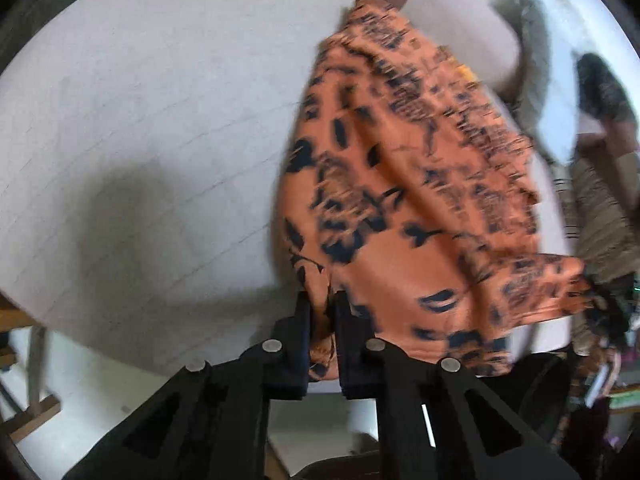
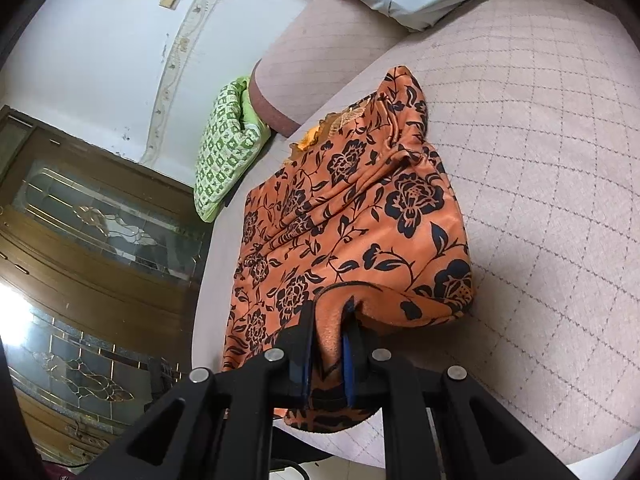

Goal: Fold small clothes
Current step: 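Fold the hem up toward the collar with both grippers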

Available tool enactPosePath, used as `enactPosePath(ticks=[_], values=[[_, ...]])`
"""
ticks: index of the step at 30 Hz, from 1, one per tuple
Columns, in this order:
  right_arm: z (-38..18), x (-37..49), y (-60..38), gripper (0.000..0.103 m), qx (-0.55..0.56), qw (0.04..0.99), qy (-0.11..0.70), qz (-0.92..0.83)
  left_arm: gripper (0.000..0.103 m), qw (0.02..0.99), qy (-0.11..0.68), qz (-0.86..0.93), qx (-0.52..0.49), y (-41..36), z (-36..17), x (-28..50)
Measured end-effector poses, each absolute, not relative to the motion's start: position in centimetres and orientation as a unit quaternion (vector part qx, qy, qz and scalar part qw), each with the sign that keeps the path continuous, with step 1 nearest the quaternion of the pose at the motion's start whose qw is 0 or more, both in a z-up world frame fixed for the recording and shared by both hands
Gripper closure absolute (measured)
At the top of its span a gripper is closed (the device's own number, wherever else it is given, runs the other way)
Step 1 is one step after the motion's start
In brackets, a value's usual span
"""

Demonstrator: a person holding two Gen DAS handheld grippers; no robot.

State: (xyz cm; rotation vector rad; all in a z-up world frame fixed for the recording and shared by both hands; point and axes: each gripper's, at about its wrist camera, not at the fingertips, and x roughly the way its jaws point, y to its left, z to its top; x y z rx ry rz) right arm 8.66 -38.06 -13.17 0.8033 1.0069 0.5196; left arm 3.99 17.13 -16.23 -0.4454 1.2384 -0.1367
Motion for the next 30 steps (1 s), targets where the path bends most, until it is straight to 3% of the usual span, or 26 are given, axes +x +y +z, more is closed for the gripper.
enactPosePath(ticks=[15,22,23,24,25,30], values=[[-13.2,10.7,-39.0,0.091,0.393,0.770,0.447,0.230,0.096,0.808,0.478,-0.161,-0.305,16.9,-9.5,10.2],[-12.9,14.5,-38.9,0.091,0.395,0.775,0.443,0.217,0.095,0.823,0.490,-0.120,-0.261,17.2,-7.8,12.4],[-12.8,14.6,-38.6,0.091,0.383,0.780,0.445,0.218,0.085,0.821,0.501,-0.099,-0.254,17.4,-8.5,11.9],[-12.9,14.5,-38.3,0.091,0.371,0.783,0.447,0.220,0.063,0.811,0.523,-0.077,-0.253,17.8,-9.8,11.0],[-13.1,14.4,-38.3,0.091,0.368,0.784,0.449,0.220,0.048,0.798,0.541,-0.062,-0.259,18.2,-11.0,10.1],[-16.0,13.0,-39.2,0.091,0.401,0.765,0.460,0.206,0.046,0.751,0.587,-0.022,-0.302,18.8,-17.1,5.0]])
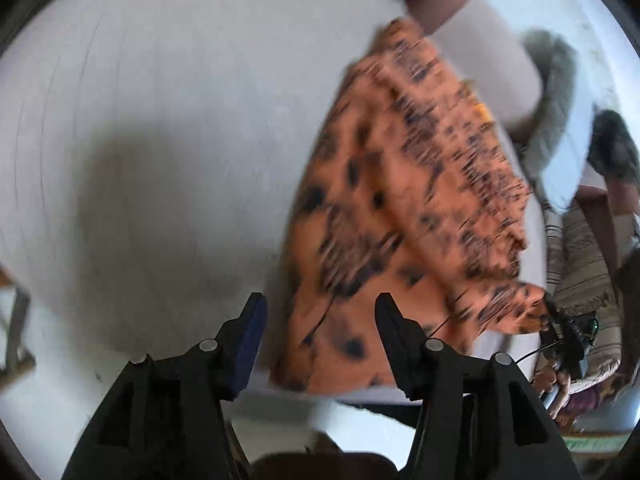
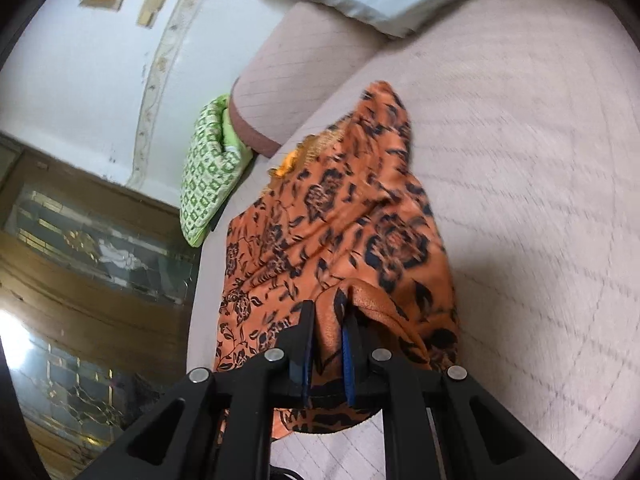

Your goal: Fold small clothes

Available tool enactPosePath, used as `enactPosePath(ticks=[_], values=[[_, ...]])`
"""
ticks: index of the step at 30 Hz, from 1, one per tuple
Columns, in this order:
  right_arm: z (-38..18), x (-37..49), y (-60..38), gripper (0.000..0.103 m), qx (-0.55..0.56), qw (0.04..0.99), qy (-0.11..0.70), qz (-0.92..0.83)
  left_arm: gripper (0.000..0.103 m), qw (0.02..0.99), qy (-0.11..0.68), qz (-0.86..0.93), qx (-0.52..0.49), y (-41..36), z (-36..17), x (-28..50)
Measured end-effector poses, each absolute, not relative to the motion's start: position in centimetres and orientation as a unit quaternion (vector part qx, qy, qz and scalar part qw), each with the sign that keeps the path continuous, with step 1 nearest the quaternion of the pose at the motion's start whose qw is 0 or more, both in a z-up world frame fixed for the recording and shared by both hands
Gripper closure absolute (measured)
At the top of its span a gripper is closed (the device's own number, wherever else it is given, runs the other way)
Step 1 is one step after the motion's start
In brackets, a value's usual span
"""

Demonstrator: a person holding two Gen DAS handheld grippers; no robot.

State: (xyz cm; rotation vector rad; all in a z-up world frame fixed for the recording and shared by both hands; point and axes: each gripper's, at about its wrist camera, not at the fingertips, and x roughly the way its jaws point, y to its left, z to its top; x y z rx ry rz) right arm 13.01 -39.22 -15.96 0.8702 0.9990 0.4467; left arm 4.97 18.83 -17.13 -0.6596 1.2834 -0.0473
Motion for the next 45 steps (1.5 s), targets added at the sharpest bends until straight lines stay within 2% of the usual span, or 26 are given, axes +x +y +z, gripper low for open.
enactPosePath(ticks=[2,4,7,12,13,14,15,16,18,22,31,36,40,45], values=[[-16.7,12.4,-39.6,0.091,0.415,0.757,0.461,0.204,0.044,0.734,0.594,-0.030,-0.326,17.9,-18.7,3.9],[-16.9,11.9,-39.7,0.091,0.418,0.755,0.462,0.203,0.033,0.719,0.606,-0.040,-0.336,16.9,-19.6,3.6],[-16.4,11.5,-39.6,0.091,0.415,0.758,0.458,0.209,0.028,0.717,0.606,-0.038,-0.343,16.4,-19.8,3.5],[-16.2,11.4,-39.2,0.091,0.409,0.761,0.457,0.212,0.029,0.702,0.590,-0.044,-0.396,17.7,-20.4,4.0],[-16.3,11.4,-39.2,0.091,0.410,0.760,0.458,0.210,0.032,0.707,0.587,-0.049,-0.391,17.6,-20.2,3.9],[-16.4,11.4,-39.2,0.091,0.412,0.759,0.458,0.210,0.044,0.714,0.587,-0.051,-0.380,17.6,-20.0,3.8],[-16.5,11.5,-39.1,0.091,0.414,0.758,0.458,0.211,0.081,0.721,0.587,-0.047,-0.365,17.6,-19.8,3.7],[-16.5,11.6,-39.1,0.091,0.414,0.757,0.458,0.212,0.091,0.720,0.585,-0.055,-0.368,17.6,-19.8,3.9],[-16.5,11.8,-38.9,0.091,0.413,0.758,0.457,0.214,0.091,0.713,0.574,-0.078,-0.394,17.7,-19.9,4.3],[-15.8,12.1,-38.7,0.091,0.409,0.761,0.453,0.220,0.092,0.739,0.553,-0.095,-0.373,16.5,-18.1,5.5],[-12.9,14.8,-38.8,0.091,0.399,0.776,0.423,0.243,0.092,0.800,0.472,-0.133,-0.346,16.2,-10.2,12.3],[-11.2,19.6,-38.8,0.091,0.405,0.793,0.390,0.235,0.092,0.821,0.434,-0.135,-0.344,17.4,-7.2,19.4],[-11.0,25.5,-39.0,0.091,0.428,0.800,0.359,0.220,0.092,0.828,0.427,-0.124,-0.342,17.8,-6.3,28.0],[-15.2,33.9,-39.0,0.087,0.484,0.772,0.375,0.173,0.092,0.824,0.442,-0.102,-0.340,17.9,-9.4,38.0]])
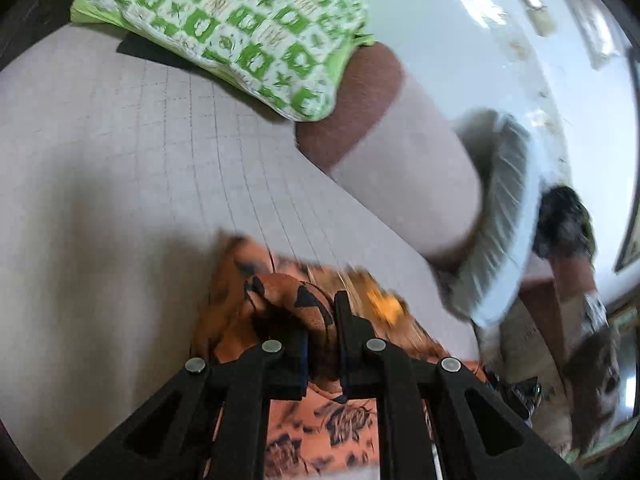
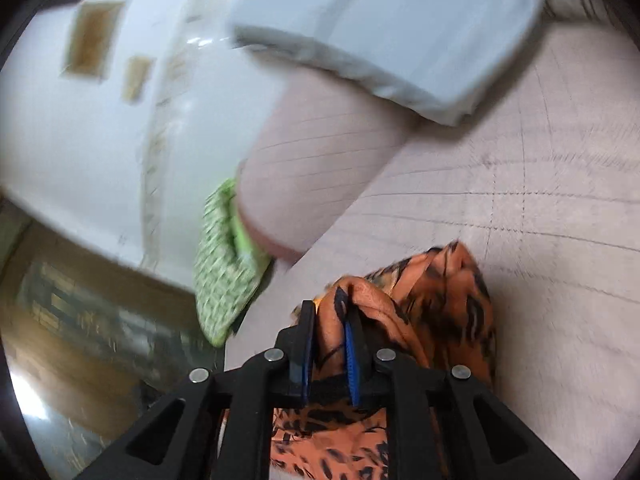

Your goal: Fold small clothes

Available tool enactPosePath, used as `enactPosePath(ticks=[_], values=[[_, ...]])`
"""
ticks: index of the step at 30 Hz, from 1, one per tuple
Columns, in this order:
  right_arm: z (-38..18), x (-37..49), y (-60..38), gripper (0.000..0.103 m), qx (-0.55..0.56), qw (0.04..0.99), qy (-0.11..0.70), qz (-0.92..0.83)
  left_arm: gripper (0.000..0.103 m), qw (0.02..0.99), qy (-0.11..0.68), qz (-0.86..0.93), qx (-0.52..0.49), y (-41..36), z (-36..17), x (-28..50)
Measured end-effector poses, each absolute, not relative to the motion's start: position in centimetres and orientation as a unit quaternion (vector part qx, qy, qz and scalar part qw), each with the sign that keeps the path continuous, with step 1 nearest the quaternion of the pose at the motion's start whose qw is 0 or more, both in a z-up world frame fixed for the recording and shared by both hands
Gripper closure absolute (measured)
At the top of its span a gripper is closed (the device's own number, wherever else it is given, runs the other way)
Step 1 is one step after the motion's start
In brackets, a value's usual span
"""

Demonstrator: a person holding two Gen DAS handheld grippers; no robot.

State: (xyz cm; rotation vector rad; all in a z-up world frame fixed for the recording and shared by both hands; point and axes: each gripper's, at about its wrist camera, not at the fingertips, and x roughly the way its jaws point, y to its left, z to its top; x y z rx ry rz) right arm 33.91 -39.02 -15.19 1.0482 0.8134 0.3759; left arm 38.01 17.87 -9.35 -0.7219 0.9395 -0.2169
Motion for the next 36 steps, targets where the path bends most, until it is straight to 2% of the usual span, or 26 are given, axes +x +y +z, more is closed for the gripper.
enactPosePath(ticks=[5,8,9,10,12,13,14,16,19,20,23,24,26,28,32,36], values=[[-21.0,38.0,-39.9,0.085,0.557,0.719,0.390,0.144,0.091,0.818,0.461,-0.065,-0.337,17.6,-13.9,40.8],[-22.0,37.1,-40.6,0.079,0.569,0.715,0.377,0.151,0.070,0.832,0.404,-0.069,-0.374,18.1,-13.8,37.8],[-21.7,36.5,-40.9,0.078,0.563,0.723,0.371,0.153,0.058,0.840,0.370,-0.069,-0.392,18.6,-13.1,36.1],[-21.3,35.9,-41.3,0.074,0.556,0.732,0.364,0.150,0.045,0.845,0.343,-0.064,-0.405,19.1,-12.6,34.8],[-19.9,34.1,-42.3,0.059,0.552,0.748,0.340,0.145,0.037,0.857,0.276,-0.033,-0.434,20.4,-11.0,30.8],[-19.0,33.1,-42.6,0.038,0.548,0.756,0.328,0.140,0.034,0.863,0.257,-0.012,-0.435,20.6,-10.4,29.0],[-17.7,31.9,-42.7,0.033,0.533,0.775,0.316,0.125,0.032,0.869,0.252,0.015,-0.426,20.3,-9.8,27.3],[-15.6,30.7,-41.6,0.033,0.486,0.802,0.324,0.127,0.031,0.869,0.284,0.047,-0.404,18.9,-9.8,25.5],[-13.1,31.1,-34.5,0.034,0.348,0.829,0.402,0.173,0.031,0.850,0.321,0.046,-0.416,16.3,-11.7,24.0],[-12.7,31.1,-30.9,0.037,0.288,0.834,0.427,0.198,0.031,0.847,0.336,0.049,-0.410,15.4,-12.4,23.9],[-12.9,31.2,-22.6,0.050,0.201,0.819,0.471,0.259,0.031,0.841,0.397,0.060,-0.363,13.0,-15.4,25.2],[-13.3,31.5,-19.7,0.052,0.179,0.808,0.488,0.276,0.031,0.834,0.410,0.061,-0.364,13.0,-16.2,25.2],[-14.4,32.2,-15.7,0.060,0.152,0.793,0.512,0.293,0.031,0.815,0.439,0.066,-0.372,13.0,-17.7,25.6],[-15.7,33.9,-12.8,0.064,0.120,0.789,0.529,0.288,0.031,0.817,0.443,0.065,-0.364,13.1,-17.6,26.0],[-15.9,40.4,-11.1,0.064,0.112,0.809,0.521,0.247,0.031,0.802,0.459,0.052,-0.379,13.8,-17.9,27.5],[-14.1,47.2,-13.5,0.064,0.174,0.851,0.459,0.185,0.031,0.790,0.467,0.029,-0.396,15.2,-17.9,28.0]])
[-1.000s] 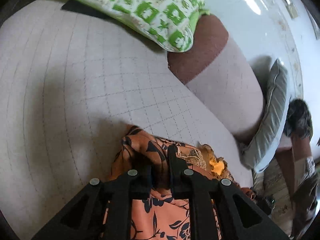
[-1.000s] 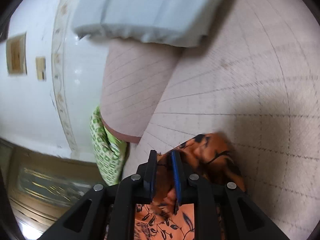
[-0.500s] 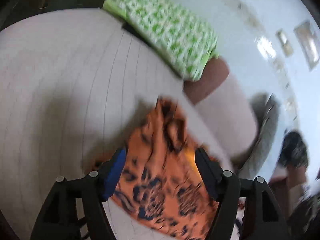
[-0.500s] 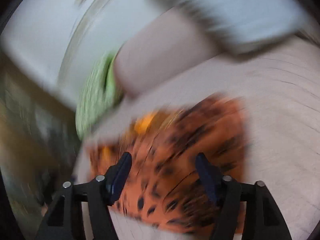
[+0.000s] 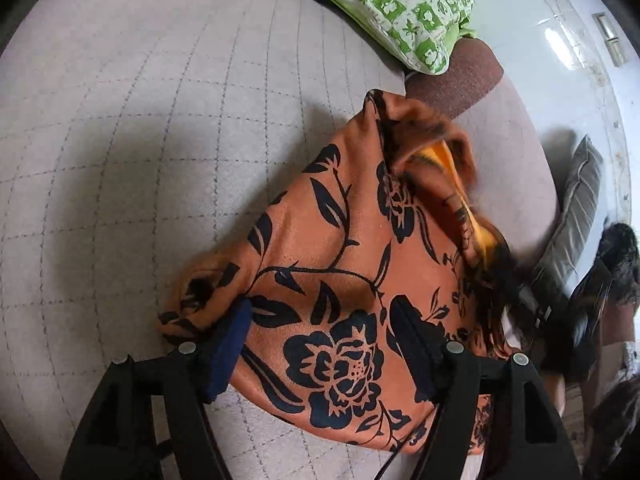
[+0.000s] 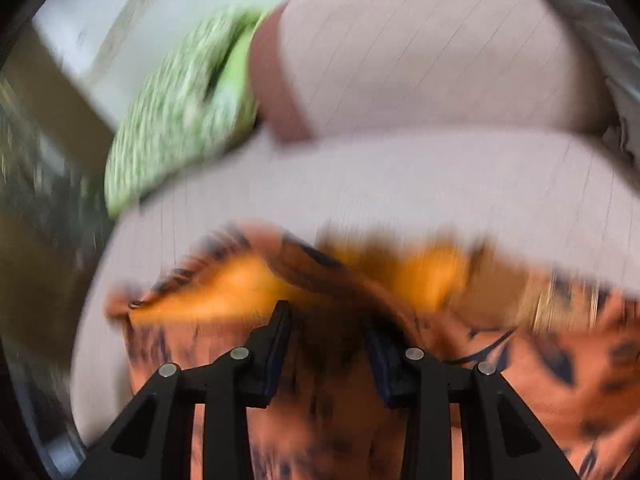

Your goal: Fold small clothes

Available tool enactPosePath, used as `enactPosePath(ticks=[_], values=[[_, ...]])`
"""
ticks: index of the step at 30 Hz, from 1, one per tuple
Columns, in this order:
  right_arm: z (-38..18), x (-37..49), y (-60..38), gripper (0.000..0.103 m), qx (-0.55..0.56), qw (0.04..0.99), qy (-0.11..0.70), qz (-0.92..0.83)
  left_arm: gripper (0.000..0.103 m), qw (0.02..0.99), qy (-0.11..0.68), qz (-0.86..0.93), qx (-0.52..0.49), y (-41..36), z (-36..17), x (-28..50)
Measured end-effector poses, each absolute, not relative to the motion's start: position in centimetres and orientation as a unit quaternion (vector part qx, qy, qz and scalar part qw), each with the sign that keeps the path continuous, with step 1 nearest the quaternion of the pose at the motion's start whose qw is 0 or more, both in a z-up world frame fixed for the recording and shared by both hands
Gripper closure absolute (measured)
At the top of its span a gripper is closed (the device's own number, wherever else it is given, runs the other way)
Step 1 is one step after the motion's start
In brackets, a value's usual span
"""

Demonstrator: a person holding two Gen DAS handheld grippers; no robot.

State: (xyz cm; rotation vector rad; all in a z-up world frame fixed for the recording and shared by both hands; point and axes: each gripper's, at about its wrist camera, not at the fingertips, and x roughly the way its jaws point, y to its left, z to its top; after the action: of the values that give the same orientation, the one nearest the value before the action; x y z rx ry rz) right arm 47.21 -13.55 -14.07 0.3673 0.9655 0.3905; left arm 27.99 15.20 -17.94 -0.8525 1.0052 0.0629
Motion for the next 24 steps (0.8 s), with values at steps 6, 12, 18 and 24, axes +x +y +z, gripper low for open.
enactPosePath(ticks=[6,12,18,24], values=[[-11.6,45.4,-18.5,0.064,0.228,0.874,0.399,0.159,0.031,0.788,0.467,0.028,-0.400,15.0,-17.8,27.9],[-13.3,37.5,-21.8,0.064,0.151,0.877,0.427,0.163,0.031,0.778,0.459,0.024,-0.428,15.8,-18.1,27.7],[-17.7,38.4,-26.6,0.064,0.146,0.844,0.506,0.097,0.031,0.785,0.461,0.032,-0.412,15.4,-18.0,27.9],[-16.6,44.4,-28.8,0.064,0.141,0.880,0.452,0.037,0.028,0.785,0.464,0.037,-0.409,15.1,-18.1,28.4]])
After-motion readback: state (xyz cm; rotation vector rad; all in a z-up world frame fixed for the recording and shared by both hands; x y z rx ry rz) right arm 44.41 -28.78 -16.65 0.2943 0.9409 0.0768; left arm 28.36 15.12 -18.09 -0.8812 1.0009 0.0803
